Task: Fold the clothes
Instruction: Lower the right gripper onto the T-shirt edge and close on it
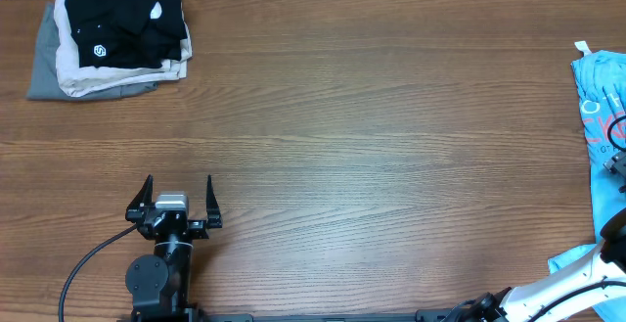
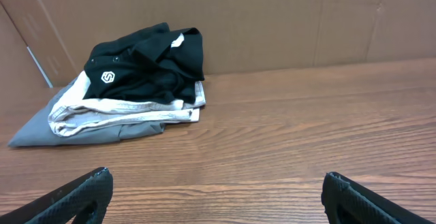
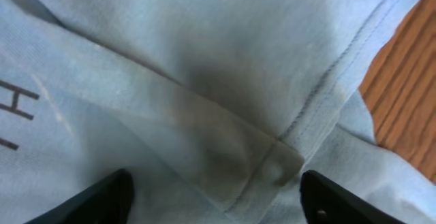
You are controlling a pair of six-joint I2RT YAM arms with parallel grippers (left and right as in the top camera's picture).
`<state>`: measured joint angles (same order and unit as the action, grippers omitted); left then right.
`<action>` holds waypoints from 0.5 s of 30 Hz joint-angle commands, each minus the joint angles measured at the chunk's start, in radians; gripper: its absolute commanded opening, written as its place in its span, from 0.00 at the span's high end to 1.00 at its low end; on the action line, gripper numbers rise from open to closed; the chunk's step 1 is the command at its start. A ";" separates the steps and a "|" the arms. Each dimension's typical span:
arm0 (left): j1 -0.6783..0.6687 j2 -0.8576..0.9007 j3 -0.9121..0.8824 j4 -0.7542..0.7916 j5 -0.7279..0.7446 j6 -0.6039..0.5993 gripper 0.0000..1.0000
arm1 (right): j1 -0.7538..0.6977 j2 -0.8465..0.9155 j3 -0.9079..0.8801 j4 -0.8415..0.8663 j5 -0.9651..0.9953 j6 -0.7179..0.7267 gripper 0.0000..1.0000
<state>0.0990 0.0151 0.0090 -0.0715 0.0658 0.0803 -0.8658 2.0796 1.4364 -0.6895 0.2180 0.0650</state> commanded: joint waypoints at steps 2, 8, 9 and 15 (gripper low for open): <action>0.006 -0.010 -0.004 0.000 -0.011 -0.005 0.00 | 0.000 0.000 0.023 0.005 0.028 -0.018 0.28; 0.006 -0.010 -0.004 0.000 -0.011 -0.005 0.00 | 0.000 0.011 0.020 0.001 0.034 -0.022 0.36; 0.006 -0.010 -0.004 0.000 -0.011 -0.005 0.00 | 0.000 0.011 0.017 0.005 0.034 -0.022 0.36; 0.006 -0.010 -0.004 0.000 -0.011 -0.005 0.00 | 0.000 0.011 0.016 0.012 0.036 -0.022 0.55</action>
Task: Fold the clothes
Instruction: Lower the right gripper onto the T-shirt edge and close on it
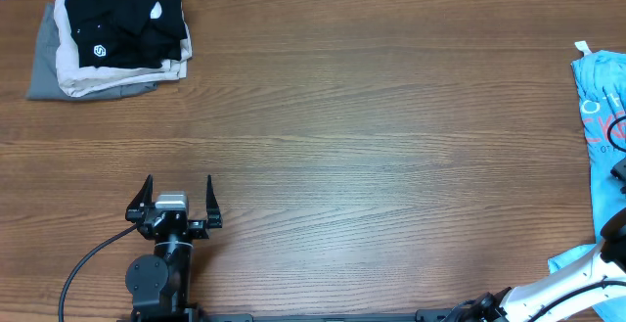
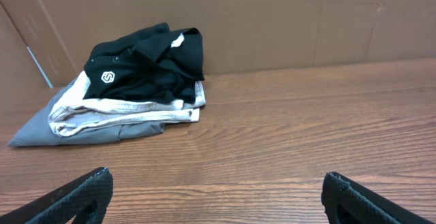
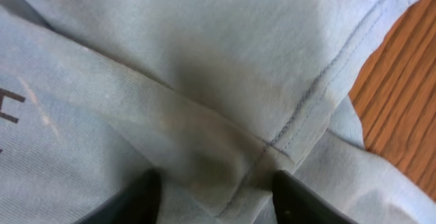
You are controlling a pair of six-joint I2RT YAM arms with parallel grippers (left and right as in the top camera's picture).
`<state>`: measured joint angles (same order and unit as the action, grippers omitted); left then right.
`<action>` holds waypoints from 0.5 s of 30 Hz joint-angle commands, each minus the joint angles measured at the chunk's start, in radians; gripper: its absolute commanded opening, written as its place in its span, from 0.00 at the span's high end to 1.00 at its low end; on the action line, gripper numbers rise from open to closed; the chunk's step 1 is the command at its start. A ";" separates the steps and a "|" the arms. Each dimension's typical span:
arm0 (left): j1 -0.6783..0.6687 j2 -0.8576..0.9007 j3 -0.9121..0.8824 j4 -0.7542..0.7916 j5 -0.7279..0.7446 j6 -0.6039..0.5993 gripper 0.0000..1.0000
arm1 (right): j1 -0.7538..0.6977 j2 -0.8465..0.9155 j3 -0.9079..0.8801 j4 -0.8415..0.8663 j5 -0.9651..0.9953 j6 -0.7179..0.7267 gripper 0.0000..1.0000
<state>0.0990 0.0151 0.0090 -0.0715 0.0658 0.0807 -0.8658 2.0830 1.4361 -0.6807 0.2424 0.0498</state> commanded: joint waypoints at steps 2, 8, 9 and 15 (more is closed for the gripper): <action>0.006 -0.010 -0.004 -0.001 -0.011 -0.005 0.00 | 0.000 0.008 0.016 0.004 0.012 -0.011 0.55; 0.006 -0.010 -0.004 0.000 -0.011 -0.006 0.00 | 0.000 0.008 0.010 0.006 0.038 -0.027 0.44; 0.006 -0.010 -0.004 -0.001 -0.011 -0.006 0.00 | 0.000 0.008 0.005 0.007 0.038 -0.033 0.44; 0.006 -0.010 -0.004 0.000 -0.011 -0.005 0.00 | -0.001 0.008 -0.017 0.026 0.037 -0.036 0.51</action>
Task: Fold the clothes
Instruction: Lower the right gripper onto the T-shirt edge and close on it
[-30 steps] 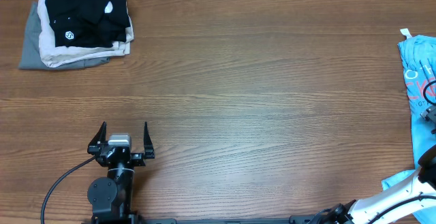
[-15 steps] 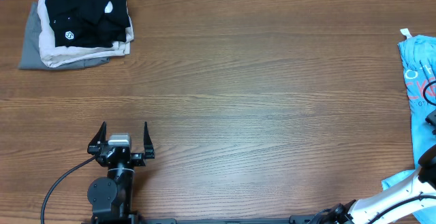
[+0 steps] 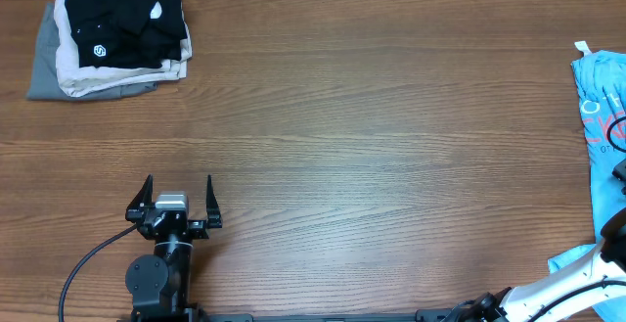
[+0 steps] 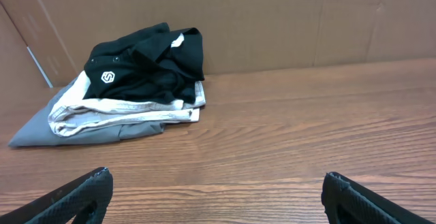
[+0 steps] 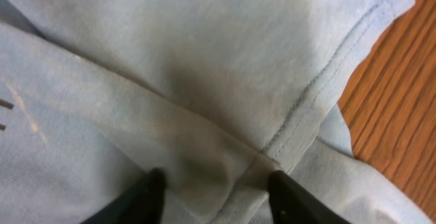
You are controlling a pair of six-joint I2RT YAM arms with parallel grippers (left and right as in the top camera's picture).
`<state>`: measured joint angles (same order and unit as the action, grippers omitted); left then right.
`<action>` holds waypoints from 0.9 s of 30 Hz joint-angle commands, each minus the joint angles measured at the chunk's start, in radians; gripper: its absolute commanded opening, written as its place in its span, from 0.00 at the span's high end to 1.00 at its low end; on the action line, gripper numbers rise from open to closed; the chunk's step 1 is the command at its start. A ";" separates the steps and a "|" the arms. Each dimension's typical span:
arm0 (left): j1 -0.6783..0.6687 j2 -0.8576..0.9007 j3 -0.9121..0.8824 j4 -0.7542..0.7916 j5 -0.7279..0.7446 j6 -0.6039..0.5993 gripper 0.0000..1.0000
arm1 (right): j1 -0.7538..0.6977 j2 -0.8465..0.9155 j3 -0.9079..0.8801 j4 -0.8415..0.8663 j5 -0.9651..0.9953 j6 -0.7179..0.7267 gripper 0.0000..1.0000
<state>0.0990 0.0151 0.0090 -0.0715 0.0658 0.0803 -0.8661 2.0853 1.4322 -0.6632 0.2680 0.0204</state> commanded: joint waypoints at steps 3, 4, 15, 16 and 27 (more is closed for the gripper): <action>0.006 -0.010 -0.004 0.000 -0.011 -0.005 0.00 | 0.000 0.006 -0.013 0.008 0.012 -0.006 0.51; 0.006 -0.010 -0.004 0.000 -0.011 -0.005 0.00 | 0.000 0.006 -0.013 0.007 0.011 -0.007 0.50; 0.006 -0.010 -0.004 0.000 -0.011 -0.005 0.00 | 0.000 0.038 -0.013 0.004 0.009 -0.011 0.53; 0.006 -0.010 -0.004 0.000 -0.011 -0.005 0.00 | 0.000 0.038 -0.013 0.007 0.012 -0.010 0.64; 0.006 -0.010 -0.004 0.000 -0.011 -0.005 0.00 | 0.000 0.024 0.066 -0.066 0.053 0.037 0.96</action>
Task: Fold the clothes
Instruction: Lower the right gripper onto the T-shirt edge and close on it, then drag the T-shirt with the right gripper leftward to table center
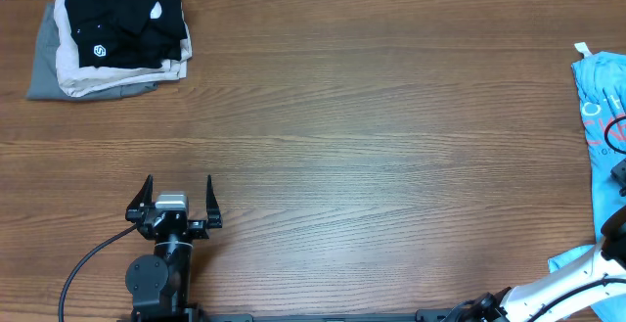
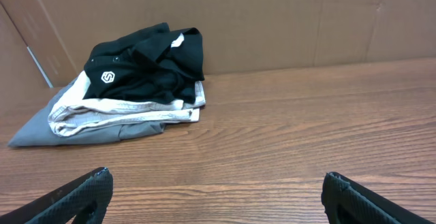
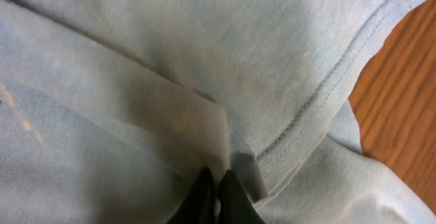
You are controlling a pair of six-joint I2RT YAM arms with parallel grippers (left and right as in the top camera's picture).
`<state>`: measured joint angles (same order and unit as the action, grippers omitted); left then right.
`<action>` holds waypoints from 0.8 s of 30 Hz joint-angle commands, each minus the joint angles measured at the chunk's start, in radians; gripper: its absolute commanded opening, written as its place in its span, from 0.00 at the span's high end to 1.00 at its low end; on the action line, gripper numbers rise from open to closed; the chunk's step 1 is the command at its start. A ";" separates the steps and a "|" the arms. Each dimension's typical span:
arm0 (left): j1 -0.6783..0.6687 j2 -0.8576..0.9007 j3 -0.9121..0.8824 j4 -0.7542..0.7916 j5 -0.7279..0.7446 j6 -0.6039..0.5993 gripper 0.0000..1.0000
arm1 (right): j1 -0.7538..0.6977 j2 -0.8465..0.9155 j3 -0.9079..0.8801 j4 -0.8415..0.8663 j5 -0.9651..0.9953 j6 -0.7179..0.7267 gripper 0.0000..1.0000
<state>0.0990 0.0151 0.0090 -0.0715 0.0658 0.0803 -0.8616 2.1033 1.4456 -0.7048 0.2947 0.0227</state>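
A light blue T-shirt (image 1: pixel 604 97) with red print lies crumpled at the table's right edge. It fills the right wrist view, a stitched hem (image 3: pixel 327 88) running across it. My right gripper (image 3: pixel 216 186) is shut on a fold of this shirt. In the overhead view that gripper sits at the frame's right edge, mostly cut off. My left gripper (image 1: pixel 178 200) stands open near the front left, nothing between its fingertips (image 2: pixel 82 193).
A stack of folded clothes (image 1: pixel 112 33), black on cream on grey, sits at the back left corner and also shows as the folded stack (image 2: pixel 129 88) against a cardboard wall (image 2: pixel 272 20). Bare wooden table (image 1: pixel 372 146) spans the middle.
My right gripper's fingers stood a little apart around a fold of the blue shirt; now they are pinched together on it. The left arm has not moved.
My right gripper was wide open over the blue shirt's hem. Its fingers then stood closer around a fold, stayed so, and now are shut on that fold. The left gripper stayed open and still throughout.
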 commanded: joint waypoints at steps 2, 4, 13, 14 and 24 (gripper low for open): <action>0.006 -0.010 -0.004 0.000 -0.011 -0.005 0.00 | -0.002 -0.006 0.084 -0.052 0.026 0.041 0.96; 0.006 -0.010 -0.004 0.000 -0.011 -0.005 0.00 | 0.005 -0.023 0.126 -0.089 0.026 0.060 0.96; 0.006 -0.010 -0.004 0.000 -0.011 -0.005 0.00 | 0.167 -0.154 0.264 -0.178 0.013 0.060 0.96; 0.006 -0.010 -0.004 0.000 -0.011 -0.005 0.00 | 0.203 -0.170 0.268 -0.176 0.000 0.060 0.96; 0.006 -0.010 -0.004 -0.001 -0.011 -0.005 0.00 | 0.712 -0.211 0.271 -0.126 -0.335 0.060 0.96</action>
<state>0.0990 0.0151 0.0090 -0.0715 0.0658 0.0803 -0.3168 1.9213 1.6943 -0.8486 0.1188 0.0776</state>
